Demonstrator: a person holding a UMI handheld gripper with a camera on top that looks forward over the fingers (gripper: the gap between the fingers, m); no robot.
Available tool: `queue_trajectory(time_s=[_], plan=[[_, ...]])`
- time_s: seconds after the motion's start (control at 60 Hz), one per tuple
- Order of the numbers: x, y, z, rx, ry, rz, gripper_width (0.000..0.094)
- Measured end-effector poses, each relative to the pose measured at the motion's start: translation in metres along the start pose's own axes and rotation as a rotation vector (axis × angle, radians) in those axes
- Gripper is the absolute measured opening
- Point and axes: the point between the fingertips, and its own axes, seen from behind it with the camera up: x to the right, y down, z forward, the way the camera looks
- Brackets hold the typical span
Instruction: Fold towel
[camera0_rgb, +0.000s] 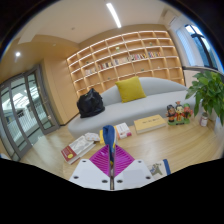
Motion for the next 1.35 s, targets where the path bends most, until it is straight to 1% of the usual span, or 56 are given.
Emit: queue_trajectory(time_s=[0.05, 0.083, 0.117, 0.15, 0.183, 0.2, 0.217, 0.25, 0.3, 0.367, 0.667, 0.85, 0.95, 1.133, 1.267, 1.35], plan=[[0.032, 0.014, 0.005, -0.040, 0.057, 0.004, 0.0039], [0.059, 0.026, 0.008, -0.060, 0.100, -0.001, 0.0095], [0.087, 0.039, 0.010, -0.078, 0.147, -0.011, 0.0215], [0.118, 0.053, 0.012, -0.101, 0.197, -0.026, 0.0388], [0.144, 0.068, 0.012, -0.130, 0.239, -0.036, 0.0623], [0.155, 0.072, 0.010, -0.144, 0.260, -0.041, 0.0701], [0.164, 0.075, 0.007, -0.152, 0.279, -0.044, 0.0761], [0.182, 0.079, 0.001, -0.166, 0.313, -0.048, 0.0819], [0.197, 0.079, -0.012, -0.167, 0.335, -0.054, 0.0829], [0.206, 0.069, -0.028, -0.147, 0.337, -0.071, 0.0850], [0.174, 0.030, -0.134, -0.098, 0.263, -0.173, 0.0850], [0.147, 0.032, -0.204, -0.106, 0.230, -0.208, 0.0847], [0.142, 0.037, -0.233, -0.115, 0.234, -0.225, 0.0855], [0.143, 0.047, -0.265, -0.116, 0.230, -0.233, 0.0857], [0.148, 0.043, -0.270, -0.099, 0.243, -0.256, 0.0854], [0.145, 0.045, -0.271, -0.105, 0.226, -0.248, 0.0847]])
